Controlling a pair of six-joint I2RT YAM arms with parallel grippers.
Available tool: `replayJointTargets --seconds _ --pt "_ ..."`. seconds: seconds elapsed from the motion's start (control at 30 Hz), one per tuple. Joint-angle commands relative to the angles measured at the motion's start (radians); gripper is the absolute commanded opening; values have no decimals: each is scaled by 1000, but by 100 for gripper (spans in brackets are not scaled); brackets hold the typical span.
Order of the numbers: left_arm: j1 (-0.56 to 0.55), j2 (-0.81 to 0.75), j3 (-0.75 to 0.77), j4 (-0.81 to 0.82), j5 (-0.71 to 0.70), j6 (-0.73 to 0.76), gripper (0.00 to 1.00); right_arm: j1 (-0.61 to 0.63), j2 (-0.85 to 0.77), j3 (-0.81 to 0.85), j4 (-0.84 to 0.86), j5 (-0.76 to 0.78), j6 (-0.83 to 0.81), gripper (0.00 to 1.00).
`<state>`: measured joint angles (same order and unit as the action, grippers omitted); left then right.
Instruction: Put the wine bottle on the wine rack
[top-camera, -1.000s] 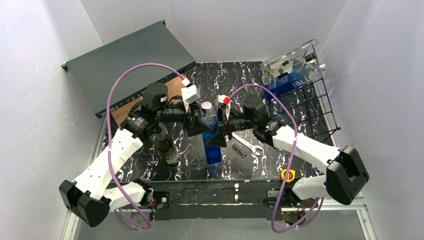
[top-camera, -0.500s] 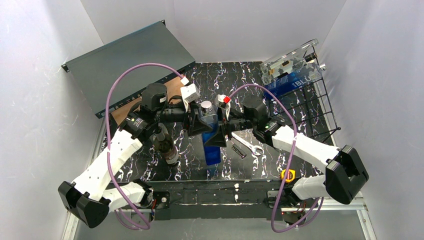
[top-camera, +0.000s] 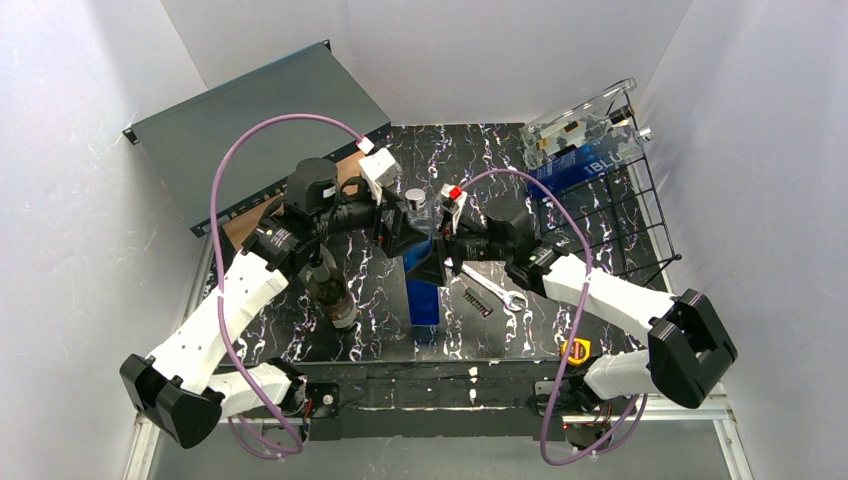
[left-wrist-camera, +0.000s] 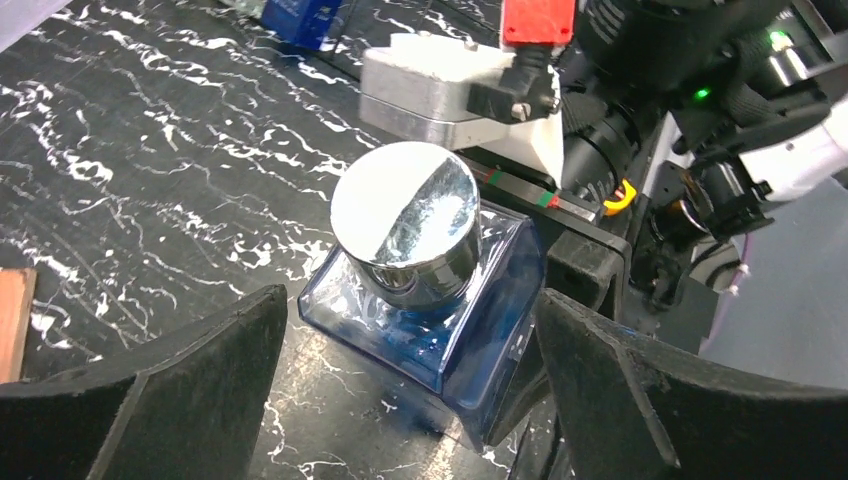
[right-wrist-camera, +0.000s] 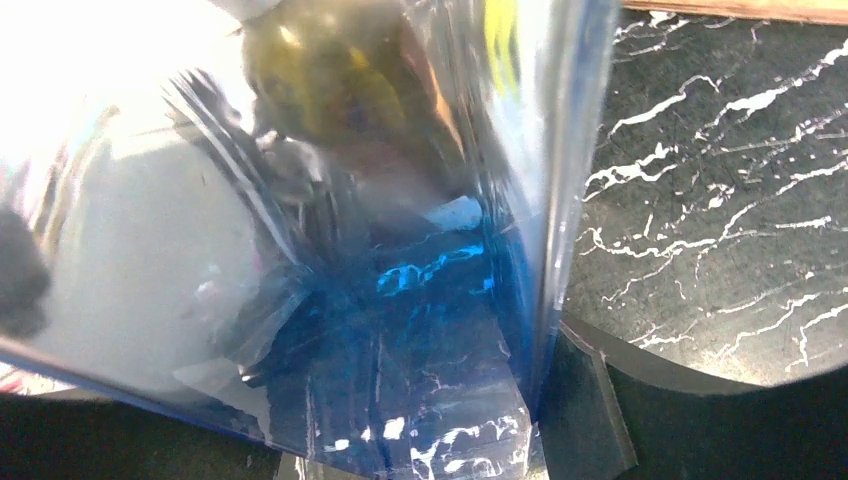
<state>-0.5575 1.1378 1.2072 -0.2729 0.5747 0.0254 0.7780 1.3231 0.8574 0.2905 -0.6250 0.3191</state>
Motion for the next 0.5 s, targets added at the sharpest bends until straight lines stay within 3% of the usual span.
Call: replayJointTargets --seconds 0.0,0.13,0.33,0.47 --pt "2 -17 12 29 -105 -10 98 6 -28 8 163 69 64 1" --pt "2 -25 -3 43 -188 -13 98 5 -23 24 89 187 50 1" --pt "2 -68 -18 49 -353 0 98 3 -35 16 -8 490 74 1" --pt "2 -97 -61 93 -472 6 98 2 -21 93 -129 724 127 1"
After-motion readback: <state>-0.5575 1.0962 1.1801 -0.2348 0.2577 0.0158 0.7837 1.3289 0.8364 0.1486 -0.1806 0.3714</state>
